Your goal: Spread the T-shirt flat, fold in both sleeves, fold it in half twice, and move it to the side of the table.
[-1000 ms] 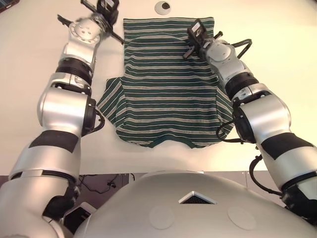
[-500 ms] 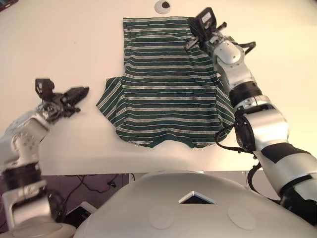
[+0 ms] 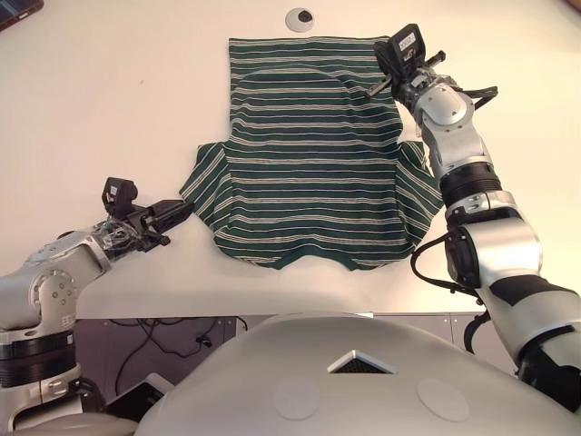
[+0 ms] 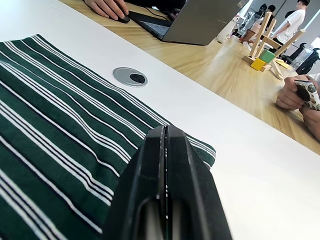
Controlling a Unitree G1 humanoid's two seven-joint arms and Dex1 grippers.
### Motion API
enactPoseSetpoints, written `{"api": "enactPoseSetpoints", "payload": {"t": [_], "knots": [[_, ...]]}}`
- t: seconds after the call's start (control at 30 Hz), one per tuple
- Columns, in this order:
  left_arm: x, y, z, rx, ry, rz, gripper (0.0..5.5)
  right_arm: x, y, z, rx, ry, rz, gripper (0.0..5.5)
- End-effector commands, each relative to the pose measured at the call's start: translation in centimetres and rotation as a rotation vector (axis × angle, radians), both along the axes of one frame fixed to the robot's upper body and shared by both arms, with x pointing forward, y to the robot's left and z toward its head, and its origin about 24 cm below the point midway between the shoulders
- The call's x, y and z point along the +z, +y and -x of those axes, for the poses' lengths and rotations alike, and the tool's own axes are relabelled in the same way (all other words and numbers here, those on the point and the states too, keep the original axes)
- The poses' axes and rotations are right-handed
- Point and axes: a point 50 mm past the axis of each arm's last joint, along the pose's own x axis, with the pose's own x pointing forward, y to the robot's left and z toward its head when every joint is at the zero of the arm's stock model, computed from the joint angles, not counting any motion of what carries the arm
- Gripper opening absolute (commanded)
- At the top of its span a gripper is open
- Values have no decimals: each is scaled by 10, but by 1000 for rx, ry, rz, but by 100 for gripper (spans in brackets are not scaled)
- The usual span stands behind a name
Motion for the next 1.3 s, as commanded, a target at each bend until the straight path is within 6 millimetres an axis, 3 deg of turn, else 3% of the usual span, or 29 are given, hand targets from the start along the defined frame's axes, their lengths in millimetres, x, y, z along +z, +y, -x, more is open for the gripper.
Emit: {"api": "enactPoseSetpoints", "payload": {"t": [0.03,0.2,0.33,0.43,0.53,0.67,0.77,0.87,1.0,1.1,1.23,1.3], "knots": [[-18,-1,0,25,68,-14,122,-2,3,1,3,3,11,0],[-15,1,-5,50,18,14,42,-4,7,2,17,2,28,0],[8,-6,-9,13,-106,89,3,-4,11,2,39,3,43,0],[36,-25,-23,-54,-258,141,3,-4,11,1,41,1,49,0],[46,-49,-30,-158,-298,126,3,-4,11,2,43,0,51,0],[31,-85,-39,-299,-252,80,3,-6,9,4,37,3,50,0],[1,-103,-32,-385,-170,-28,3,-4,9,1,33,28,33,0],[-11,-116,-27,-405,-154,-18,23,-2,2,0,5,68,-12,0],[-28,-118,-18,-380,-109,-59,78,0,-30,8,-90,241,-267,42],[-34,-115,-8,-356,-99,-92,99,2,-70,40,-45,409,-337,98],[-3,-100,-8,-237,-245,-69,99,9,-120,87,0,700,-365,163],[16,-92,-13,-170,-323,-46,99,8,-135,113,70,834,-335,163]]}}
